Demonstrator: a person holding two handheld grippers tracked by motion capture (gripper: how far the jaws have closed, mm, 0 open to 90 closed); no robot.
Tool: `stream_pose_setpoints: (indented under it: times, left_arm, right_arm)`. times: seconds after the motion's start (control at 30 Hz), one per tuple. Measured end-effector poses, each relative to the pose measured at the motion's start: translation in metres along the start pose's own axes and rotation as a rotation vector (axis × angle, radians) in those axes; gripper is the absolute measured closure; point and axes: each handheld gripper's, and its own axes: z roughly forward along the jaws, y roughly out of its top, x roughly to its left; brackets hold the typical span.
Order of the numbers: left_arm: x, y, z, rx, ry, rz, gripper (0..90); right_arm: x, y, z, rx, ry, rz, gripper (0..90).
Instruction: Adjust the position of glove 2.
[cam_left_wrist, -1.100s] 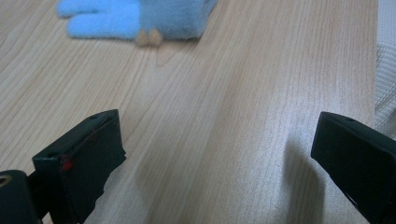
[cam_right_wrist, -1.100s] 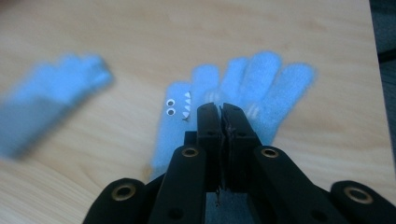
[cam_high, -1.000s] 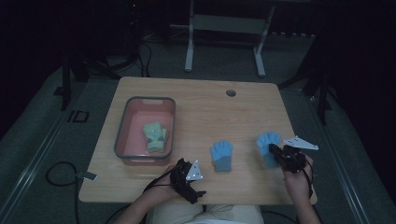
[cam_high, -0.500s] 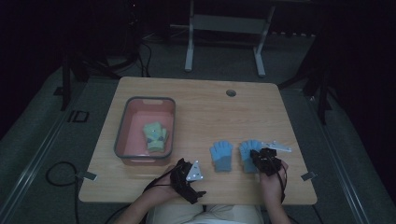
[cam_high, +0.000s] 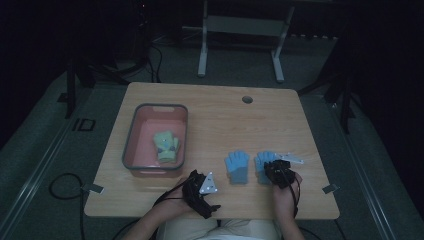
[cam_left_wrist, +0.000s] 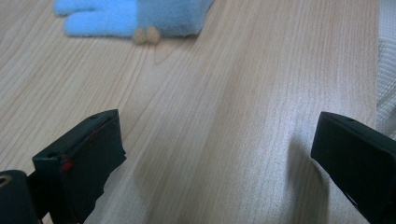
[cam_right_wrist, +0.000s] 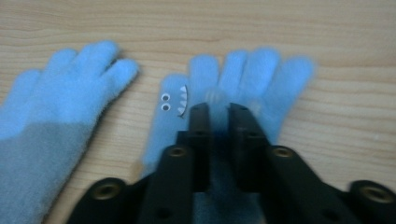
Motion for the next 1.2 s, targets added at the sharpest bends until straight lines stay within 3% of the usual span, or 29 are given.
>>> stream_pose_setpoints:
  times: [0.1,0.23,0.3,0.37,0.47,0.6,0.67,0.87,0.97,1.2]
  left_arm:
    - [0.0,0.0,0.0,0.0,-0.001,0.004,2.2]
    - [-0.001,0.0,0.0,0.002,-0.005,0.008,2.2]
    - [-0.001,0.0,0.0,0.004,-0.005,0.009,2.2]
    - [-0.001,0.0,0.0,0.002,-0.004,0.006,2.2]
    - [-0.001,0.0,0.0,0.0,-0.005,0.005,2.2]
    - [-0.001,0.0,0.0,0.002,-0.006,0.005,2.2]
    - [-0.001,0.0,0.0,0.003,-0.005,0.005,2.2]
    - [-0.001,0.0,0.0,0.003,-0.006,0.005,2.2]
    - [-0.001,0.0,0.001,0.004,-0.007,0.007,2.2]
    - [-0.002,0.0,0.001,0.006,-0.007,0.013,2.2]
  right_arm:
    - [-0.003,0.005,-0.005,0.003,0.027,-0.028,71.3]
    - [-0.008,0.012,-0.012,0.002,0.069,-0.13,62.7]
    - [-0.012,0.016,-0.015,0.007,0.093,-0.155,62.8]
    - [-0.017,0.019,-0.016,0.002,0.155,-0.163,62.9]
    - [-0.02,0.022,-0.016,0.003,0.21,-0.225,63.5]
    - [-0.024,0.024,-0.011,0.029,0.228,-0.336,65.0]
    - [-0.027,0.025,-0.008,0.054,0.251,-0.361,65.1]
    - [-0.028,0.021,0.0,0.092,0.264,-0.386,65.9]
    - [-0.027,0.016,0.007,0.128,0.229,-0.403,67.2]
    - [-0.021,0.013,0.007,0.11,0.211,-0.417,78.2]
